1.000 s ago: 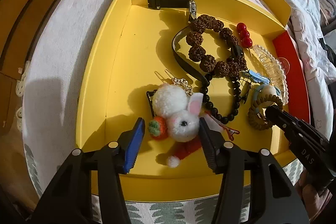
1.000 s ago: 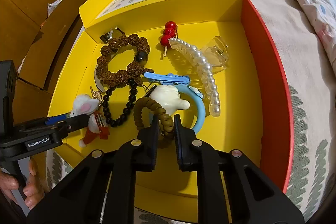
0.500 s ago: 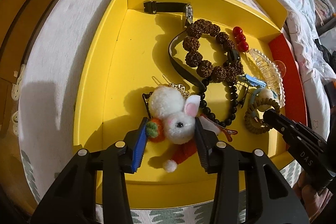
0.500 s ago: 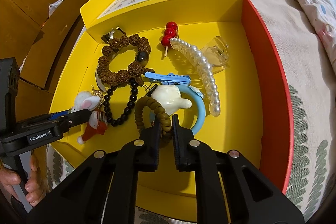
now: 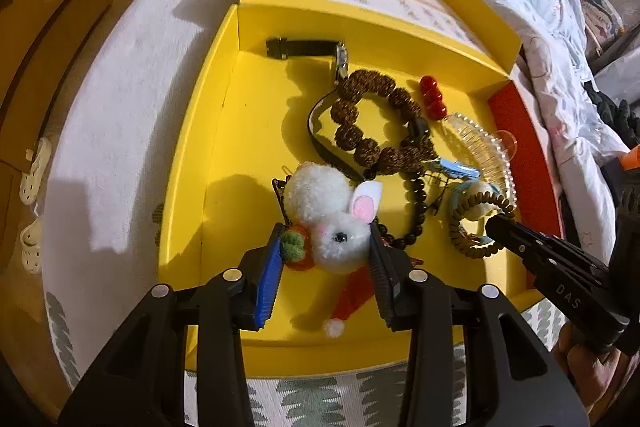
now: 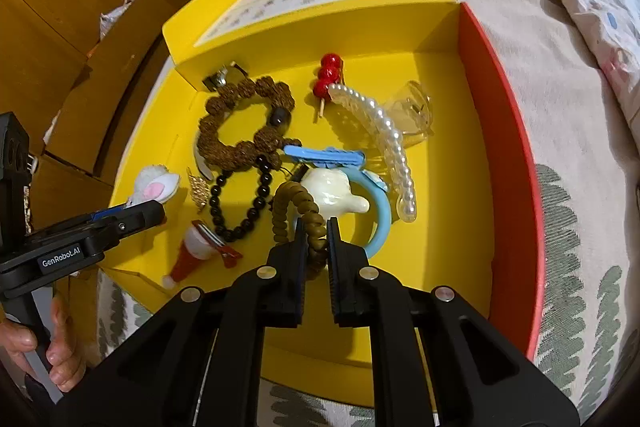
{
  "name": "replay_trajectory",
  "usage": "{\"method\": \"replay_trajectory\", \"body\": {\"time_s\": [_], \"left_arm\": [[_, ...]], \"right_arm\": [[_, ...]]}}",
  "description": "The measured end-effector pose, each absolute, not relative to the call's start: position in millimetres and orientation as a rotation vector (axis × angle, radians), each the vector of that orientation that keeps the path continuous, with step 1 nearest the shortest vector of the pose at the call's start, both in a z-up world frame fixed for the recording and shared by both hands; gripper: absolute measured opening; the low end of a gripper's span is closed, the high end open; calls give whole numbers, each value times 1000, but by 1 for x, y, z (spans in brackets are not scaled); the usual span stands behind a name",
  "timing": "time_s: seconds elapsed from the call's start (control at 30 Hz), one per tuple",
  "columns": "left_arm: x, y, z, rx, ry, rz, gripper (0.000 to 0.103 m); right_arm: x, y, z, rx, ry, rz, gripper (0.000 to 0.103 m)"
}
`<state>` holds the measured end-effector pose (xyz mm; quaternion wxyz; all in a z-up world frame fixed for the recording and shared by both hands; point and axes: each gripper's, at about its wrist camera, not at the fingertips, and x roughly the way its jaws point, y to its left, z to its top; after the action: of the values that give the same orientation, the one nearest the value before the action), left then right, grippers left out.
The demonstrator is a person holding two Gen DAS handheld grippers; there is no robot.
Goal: Organize jewelry
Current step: 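Grasp the small brown bead bracelet with the right tool while the left tool grasps the white bunny plush, then lift both items out of the box and release them on the bedspread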
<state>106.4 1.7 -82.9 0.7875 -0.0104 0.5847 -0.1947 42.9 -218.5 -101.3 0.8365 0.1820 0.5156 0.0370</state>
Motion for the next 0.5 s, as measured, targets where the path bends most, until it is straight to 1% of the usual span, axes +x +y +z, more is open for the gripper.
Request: {"method": "replay_trajectory", "body": {"time_s": [0.3, 0.5], "left_arm": [[93, 1, -64, -28, 1211, -442, 40], [62, 6, -50, -13, 1174, -483, 40]], "right_arm": [[31, -224, -75, 431, 1040, 119, 11], [3, -219, -50, 435, 1019, 185, 11]]}}
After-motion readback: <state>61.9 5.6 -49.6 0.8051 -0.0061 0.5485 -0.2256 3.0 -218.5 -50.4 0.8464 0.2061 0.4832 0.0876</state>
